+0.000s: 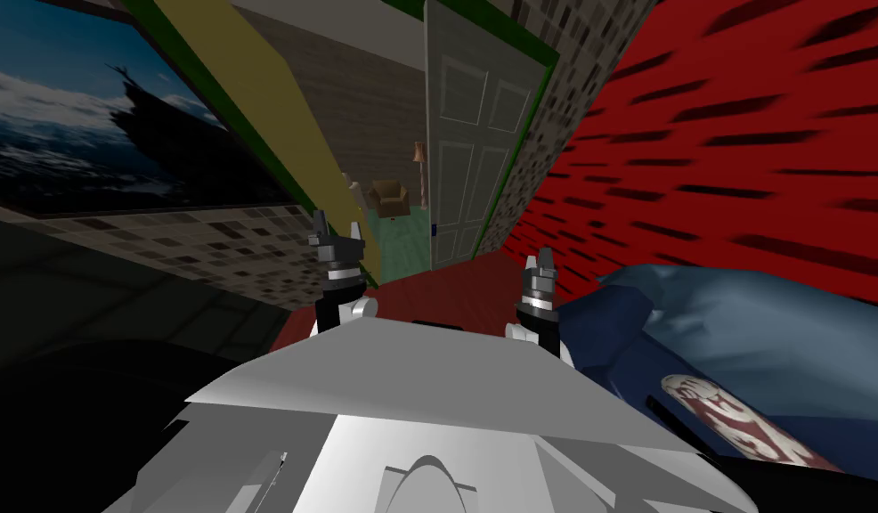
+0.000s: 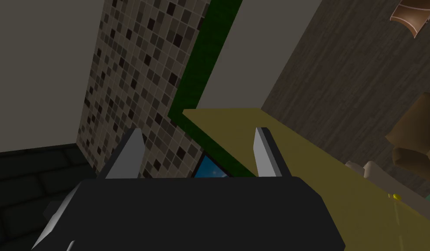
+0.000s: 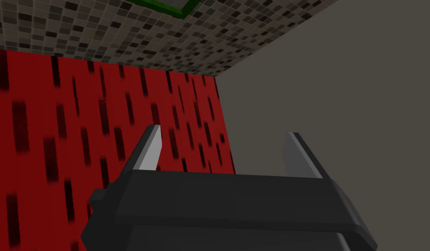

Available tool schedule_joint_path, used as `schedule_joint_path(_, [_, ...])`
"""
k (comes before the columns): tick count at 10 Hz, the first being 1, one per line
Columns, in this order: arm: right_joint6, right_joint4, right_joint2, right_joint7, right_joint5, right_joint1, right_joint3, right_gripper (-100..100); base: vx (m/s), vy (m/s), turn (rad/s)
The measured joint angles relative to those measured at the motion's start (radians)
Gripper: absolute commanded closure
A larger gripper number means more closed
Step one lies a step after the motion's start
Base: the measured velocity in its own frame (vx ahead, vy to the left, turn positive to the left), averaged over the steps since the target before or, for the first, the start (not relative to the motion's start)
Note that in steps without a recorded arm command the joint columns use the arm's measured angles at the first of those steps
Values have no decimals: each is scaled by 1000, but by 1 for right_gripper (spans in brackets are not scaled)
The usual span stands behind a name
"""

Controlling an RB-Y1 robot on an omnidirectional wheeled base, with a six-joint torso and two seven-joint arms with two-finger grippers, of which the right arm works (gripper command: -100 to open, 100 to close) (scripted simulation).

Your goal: Push the door open

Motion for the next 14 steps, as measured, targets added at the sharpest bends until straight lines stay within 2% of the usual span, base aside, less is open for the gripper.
schedule_joint_path(2, [-11, 24, -5, -9, 9, 0, 11, -100, 207, 2, -7])
schedule_joint_path(5, [-19, 79, -18, -31, 27, -15, 29, -100, 210, 44, -11])
schedule_joint_path(6, [-21, 99, -16, -36, 38, -22, 43, -100, 129, 30, -9])
schedule_joint_path(10, [-56, 190, -29, -68, 66, -31, 75, -100, 153, 28, -11])
schedule_joint_path(12, [-82, 236, -32, -85, 82, -22, 97, -100, 142, 20, -13])
schedule_joint_path(14, [-89, 286, -33, -100, 101, -41, 117, -100, 143, 31, -9])
